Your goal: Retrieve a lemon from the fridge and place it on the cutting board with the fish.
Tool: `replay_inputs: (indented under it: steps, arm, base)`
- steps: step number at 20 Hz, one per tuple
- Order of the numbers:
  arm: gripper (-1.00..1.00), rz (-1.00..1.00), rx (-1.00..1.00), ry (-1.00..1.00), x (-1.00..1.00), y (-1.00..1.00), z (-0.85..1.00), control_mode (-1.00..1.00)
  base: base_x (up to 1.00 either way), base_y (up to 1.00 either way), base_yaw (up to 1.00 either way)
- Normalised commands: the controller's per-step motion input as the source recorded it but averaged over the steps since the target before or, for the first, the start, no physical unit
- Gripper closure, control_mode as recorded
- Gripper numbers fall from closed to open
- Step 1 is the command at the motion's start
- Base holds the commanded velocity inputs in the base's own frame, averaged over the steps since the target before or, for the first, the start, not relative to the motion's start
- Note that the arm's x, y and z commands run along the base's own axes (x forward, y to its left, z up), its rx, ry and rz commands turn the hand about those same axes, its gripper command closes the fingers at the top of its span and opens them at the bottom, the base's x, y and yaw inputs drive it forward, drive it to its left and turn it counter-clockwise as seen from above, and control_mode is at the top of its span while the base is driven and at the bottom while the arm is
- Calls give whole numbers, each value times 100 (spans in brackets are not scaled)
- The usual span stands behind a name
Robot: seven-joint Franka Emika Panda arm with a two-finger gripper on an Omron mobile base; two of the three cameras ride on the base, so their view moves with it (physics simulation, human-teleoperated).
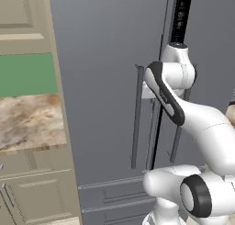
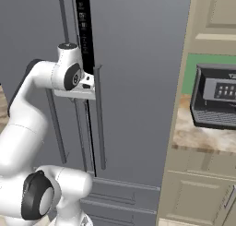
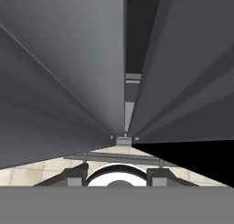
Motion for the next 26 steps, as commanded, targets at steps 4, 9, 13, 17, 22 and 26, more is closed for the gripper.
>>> replay_inputs:
  steps: [4, 9, 13, 17, 22, 26]
  arm:
    - [-100, 0, 0, 0, 0, 0, 0, 100]
    - [-100, 0, 0, 0, 0, 0, 0, 100]
    - [-100, 0, 0, 0, 0, 0, 0, 100]
    - [-100, 0, 0, 0, 0, 0, 0, 100]
    - [-100, 0, 0, 0, 0, 0, 0, 100]
    - [-100, 0, 0, 0, 0, 0, 0, 100]
  base:
    - [-6, 0, 0]
    - [-49, 0, 0]
    - [-66, 0, -1]
    - [-45, 0, -2]
    - [-26, -3, -1]
    - [-15, -12, 0]
